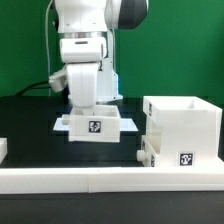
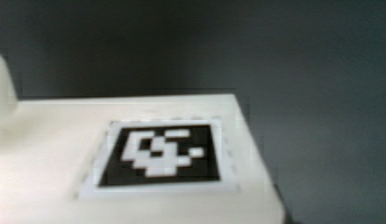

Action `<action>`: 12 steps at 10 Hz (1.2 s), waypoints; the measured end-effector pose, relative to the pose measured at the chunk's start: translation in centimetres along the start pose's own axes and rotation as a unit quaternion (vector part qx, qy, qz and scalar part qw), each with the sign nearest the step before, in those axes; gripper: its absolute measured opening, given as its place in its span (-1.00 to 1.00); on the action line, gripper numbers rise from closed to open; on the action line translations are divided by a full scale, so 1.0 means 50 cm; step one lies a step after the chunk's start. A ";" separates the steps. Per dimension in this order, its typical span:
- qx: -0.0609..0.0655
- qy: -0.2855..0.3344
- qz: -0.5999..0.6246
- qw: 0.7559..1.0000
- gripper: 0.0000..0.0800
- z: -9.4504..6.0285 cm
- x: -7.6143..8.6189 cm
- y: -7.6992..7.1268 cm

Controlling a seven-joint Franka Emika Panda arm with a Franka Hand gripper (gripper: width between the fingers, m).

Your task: Assemble drawer

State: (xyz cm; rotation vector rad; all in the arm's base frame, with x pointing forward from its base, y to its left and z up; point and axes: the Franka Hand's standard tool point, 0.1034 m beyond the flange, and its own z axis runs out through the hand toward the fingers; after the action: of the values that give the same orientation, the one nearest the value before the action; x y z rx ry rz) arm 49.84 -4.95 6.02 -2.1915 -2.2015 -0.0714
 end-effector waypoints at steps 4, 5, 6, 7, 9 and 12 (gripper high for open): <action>0.004 0.000 -0.054 0.999 -0.90 0.007 -0.007 -0.006; 0.009 0.003 -0.036 0.999 -0.90 0.014 -0.002 -0.002; 0.013 0.005 -0.015 1.000 -0.90 0.015 0.011 0.016; 0.012 0.006 0.002 1.000 -0.90 0.015 0.025 0.037; 0.009 0.009 0.020 1.000 -0.90 0.015 0.059 0.076; 0.007 0.009 0.022 1.000 -0.90 0.018 0.068 0.082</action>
Offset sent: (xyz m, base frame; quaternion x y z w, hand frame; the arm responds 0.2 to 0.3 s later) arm 0.0000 0.0000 0.0000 0.0000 0.0000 0.0000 1.0000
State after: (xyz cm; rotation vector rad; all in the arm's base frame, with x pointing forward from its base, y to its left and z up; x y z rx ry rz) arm 53.94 -1.50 5.36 -2.2212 -2.1367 -0.0747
